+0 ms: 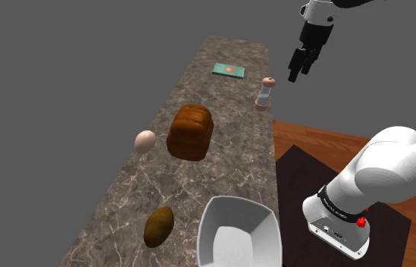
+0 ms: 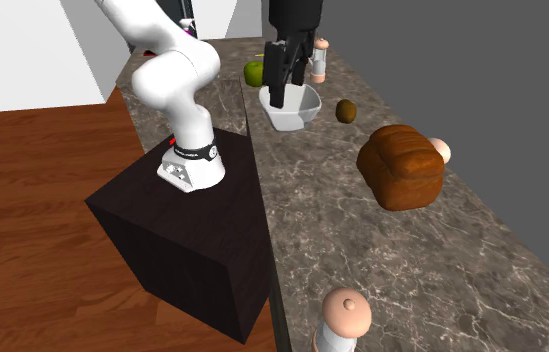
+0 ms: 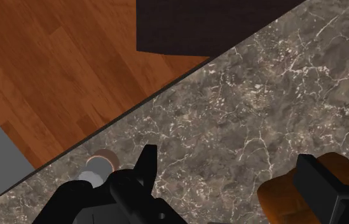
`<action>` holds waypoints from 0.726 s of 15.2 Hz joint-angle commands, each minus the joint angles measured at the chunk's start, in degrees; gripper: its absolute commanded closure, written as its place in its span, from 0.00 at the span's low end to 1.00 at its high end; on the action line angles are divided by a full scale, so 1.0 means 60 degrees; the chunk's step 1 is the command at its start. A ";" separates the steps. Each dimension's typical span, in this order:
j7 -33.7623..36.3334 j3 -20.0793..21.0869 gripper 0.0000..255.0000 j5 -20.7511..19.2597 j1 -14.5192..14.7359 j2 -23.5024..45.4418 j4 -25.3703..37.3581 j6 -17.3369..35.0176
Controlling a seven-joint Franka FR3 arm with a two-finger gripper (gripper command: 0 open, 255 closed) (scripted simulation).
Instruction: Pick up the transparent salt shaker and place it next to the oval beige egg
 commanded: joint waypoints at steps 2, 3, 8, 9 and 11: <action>-0.0604 -0.0623 0.00 -0.0074 -0.0071 0.0867 0.0355 0.0589; -0.0800 -0.0821 0.00 -0.0067 -0.0083 0.1161 0.0462 0.0792; -0.1860 -0.1782 0.00 0.0212 -0.0093 0.2774 0.1187 0.1706; -0.2091 -0.1970 0.00 0.0321 -0.0083 0.3124 0.1369 0.1863; -0.2579 -0.2327 0.00 0.0603 -0.0074 0.3852 0.1772 0.2146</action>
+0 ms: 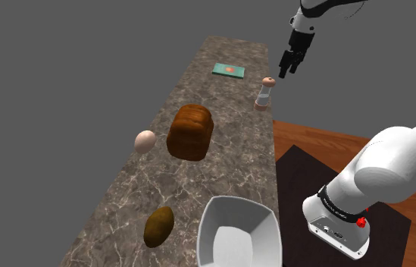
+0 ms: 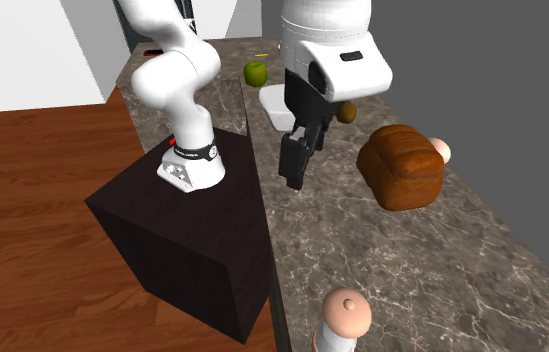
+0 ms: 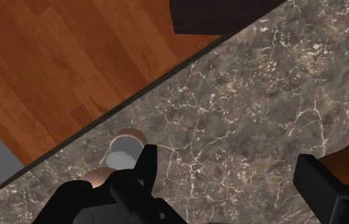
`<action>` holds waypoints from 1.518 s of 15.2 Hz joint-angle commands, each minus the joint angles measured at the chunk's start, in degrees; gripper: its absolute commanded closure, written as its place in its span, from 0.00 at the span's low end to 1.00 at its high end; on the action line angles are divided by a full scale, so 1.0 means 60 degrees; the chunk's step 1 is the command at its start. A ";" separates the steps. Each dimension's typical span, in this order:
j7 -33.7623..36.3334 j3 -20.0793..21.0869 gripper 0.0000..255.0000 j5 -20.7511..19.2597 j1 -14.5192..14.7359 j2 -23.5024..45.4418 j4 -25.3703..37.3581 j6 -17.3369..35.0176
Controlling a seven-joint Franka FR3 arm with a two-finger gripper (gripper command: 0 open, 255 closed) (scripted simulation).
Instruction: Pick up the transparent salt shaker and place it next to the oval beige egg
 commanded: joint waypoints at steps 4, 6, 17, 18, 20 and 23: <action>-0.1358 -0.0822 0.00 0.0978 -0.0039 0.2025 0.1209 0.0597; -0.1923 -0.1056 0.00 0.1496 -0.0130 0.2863 0.1775 0.0700; -0.3817 -0.1139 0.00 0.3637 -0.1153 0.6188 0.4155 0.0798; -0.3837 -0.1124 0.00 0.3667 -0.1148 0.6222 0.4070 0.0911; -0.3880 -0.1091 0.00 0.3732 -0.1139 0.6298 0.3908 0.1136; -0.3916 -0.1064 0.00 0.3787 -0.1134 0.6362 0.3786 0.1310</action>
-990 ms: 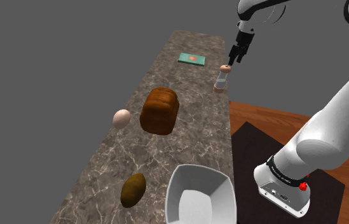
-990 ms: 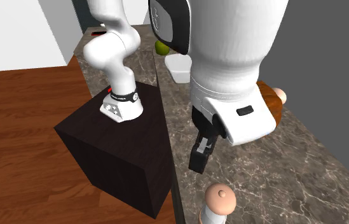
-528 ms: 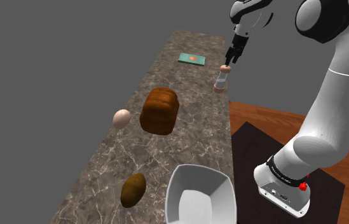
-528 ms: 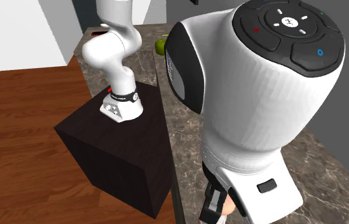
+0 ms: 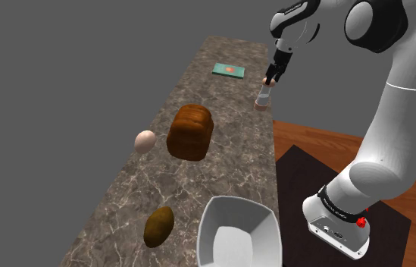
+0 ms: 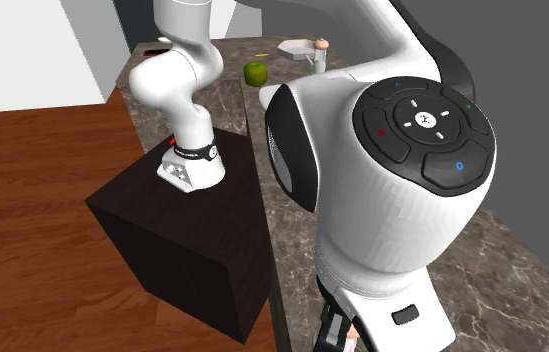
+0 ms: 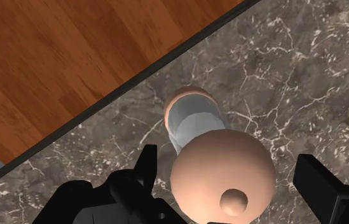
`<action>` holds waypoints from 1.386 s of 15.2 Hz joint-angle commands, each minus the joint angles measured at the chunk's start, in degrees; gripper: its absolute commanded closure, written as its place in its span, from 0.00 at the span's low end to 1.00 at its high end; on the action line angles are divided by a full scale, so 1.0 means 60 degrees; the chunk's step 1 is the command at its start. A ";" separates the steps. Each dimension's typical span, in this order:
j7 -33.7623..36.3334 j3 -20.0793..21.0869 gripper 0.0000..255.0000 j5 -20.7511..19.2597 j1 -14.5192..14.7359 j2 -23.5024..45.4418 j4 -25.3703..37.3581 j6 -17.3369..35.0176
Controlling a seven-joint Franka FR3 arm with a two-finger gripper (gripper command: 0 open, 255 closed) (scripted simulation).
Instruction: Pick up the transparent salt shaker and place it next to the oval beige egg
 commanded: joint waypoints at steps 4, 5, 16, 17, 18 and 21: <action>-0.0009 0.0004 0.00 0.0009 0.0005 0.0002 -0.0047 0.0052; -0.0009 0.0004 0.00 0.0009 0.0005 0.0002 -0.0047 0.0052; -0.0009 0.0004 1.00 0.0009 0.0005 0.0002 -0.0047 0.0052; 0.0026 -0.0013 1.00 -0.0033 0.0015 -0.0058 0.0006 -0.0049; 0.0061 -0.0029 1.00 -0.0074 0.0025 -0.0115 0.0063 -0.0153; 0.0162 -0.0074 1.00 -0.0191 0.0049 -0.0277 0.0246 -0.0466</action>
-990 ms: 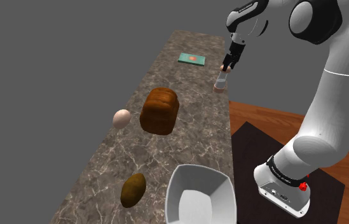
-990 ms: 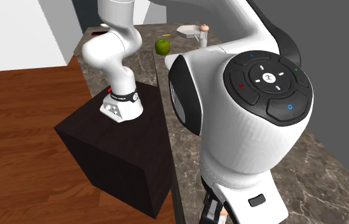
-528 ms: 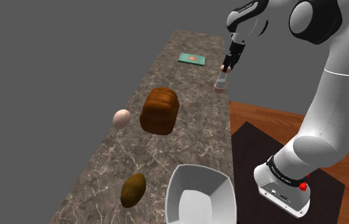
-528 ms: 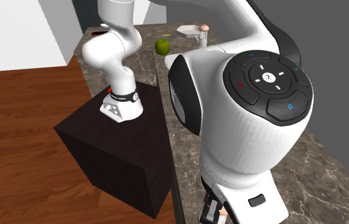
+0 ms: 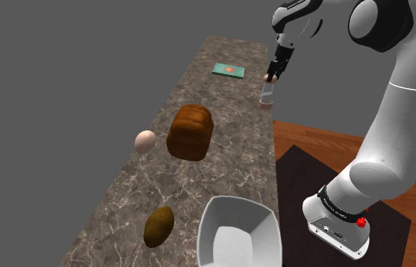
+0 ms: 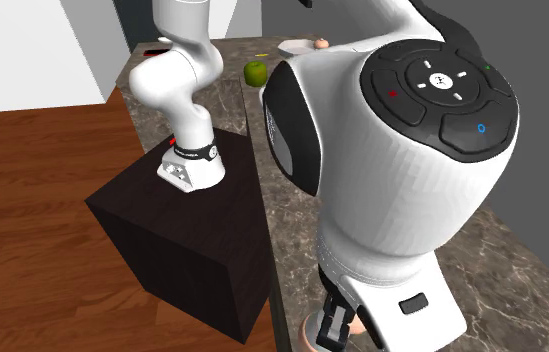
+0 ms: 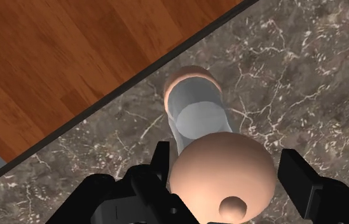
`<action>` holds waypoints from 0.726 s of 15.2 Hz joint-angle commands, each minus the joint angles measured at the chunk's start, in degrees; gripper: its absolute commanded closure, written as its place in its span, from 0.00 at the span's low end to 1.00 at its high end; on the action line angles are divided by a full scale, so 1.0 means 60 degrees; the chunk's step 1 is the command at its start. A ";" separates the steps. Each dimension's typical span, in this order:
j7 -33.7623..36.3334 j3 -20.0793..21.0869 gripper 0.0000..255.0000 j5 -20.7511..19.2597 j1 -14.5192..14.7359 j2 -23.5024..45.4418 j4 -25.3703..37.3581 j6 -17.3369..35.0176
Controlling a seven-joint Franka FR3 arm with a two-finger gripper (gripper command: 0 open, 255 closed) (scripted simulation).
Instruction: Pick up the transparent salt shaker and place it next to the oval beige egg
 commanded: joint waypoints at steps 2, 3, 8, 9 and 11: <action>0.0103 -0.0041 1.00 -0.0113 0.0027 -0.0161 0.0178 -0.0309; 0.0134 -0.0053 1.00 -0.0147 0.0032 -0.0208 0.0248 -0.0416; 0.0280 -0.0106 1.00 -0.0298 0.0050 -0.0415 0.0635 -0.0966; 0.0307 -0.0115 1.00 -0.0324 0.0051 -0.0451 0.0719 -0.1079; 0.0359 -0.0132 1.00 -0.0373 0.0052 -0.0515 0.0896 -0.1306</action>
